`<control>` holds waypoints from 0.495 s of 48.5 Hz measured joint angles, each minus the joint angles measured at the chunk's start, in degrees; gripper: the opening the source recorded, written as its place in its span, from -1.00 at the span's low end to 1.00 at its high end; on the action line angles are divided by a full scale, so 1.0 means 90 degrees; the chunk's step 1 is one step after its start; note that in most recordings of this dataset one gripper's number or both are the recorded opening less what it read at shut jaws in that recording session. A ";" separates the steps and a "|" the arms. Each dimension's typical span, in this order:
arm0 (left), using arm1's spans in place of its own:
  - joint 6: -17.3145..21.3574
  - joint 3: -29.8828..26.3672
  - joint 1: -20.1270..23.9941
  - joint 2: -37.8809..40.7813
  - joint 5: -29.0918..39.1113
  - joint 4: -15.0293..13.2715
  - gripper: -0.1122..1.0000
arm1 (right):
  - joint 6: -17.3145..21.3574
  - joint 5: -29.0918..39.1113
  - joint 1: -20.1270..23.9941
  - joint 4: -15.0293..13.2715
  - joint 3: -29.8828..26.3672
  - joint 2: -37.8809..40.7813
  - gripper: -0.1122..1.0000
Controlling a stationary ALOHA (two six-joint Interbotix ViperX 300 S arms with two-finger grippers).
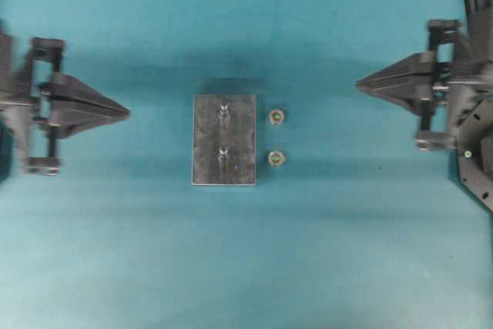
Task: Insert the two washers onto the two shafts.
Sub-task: 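Raise both arms from rest and move the right gripper toward the washers, then lower the open right gripper over the upper silver washer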
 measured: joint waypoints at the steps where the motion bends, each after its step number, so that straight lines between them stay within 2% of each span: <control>1: 0.0000 -0.0020 0.0000 0.0078 0.0039 0.0000 -0.80 | 0.0000 0.0078 -0.0020 0.0000 -0.0039 0.0107 -0.77; 14: 0.0215 -0.0303 0.0000 0.0869 0.0098 0.0010 -0.80 | -0.0010 0.0547 -0.0166 -0.0205 -0.0791 0.1924 -0.77; 24: 0.0225 -0.0371 0.0010 0.1016 0.0254 0.0010 -0.80 | -0.0010 0.0654 -0.0195 -0.0303 -0.1240 0.3301 -0.77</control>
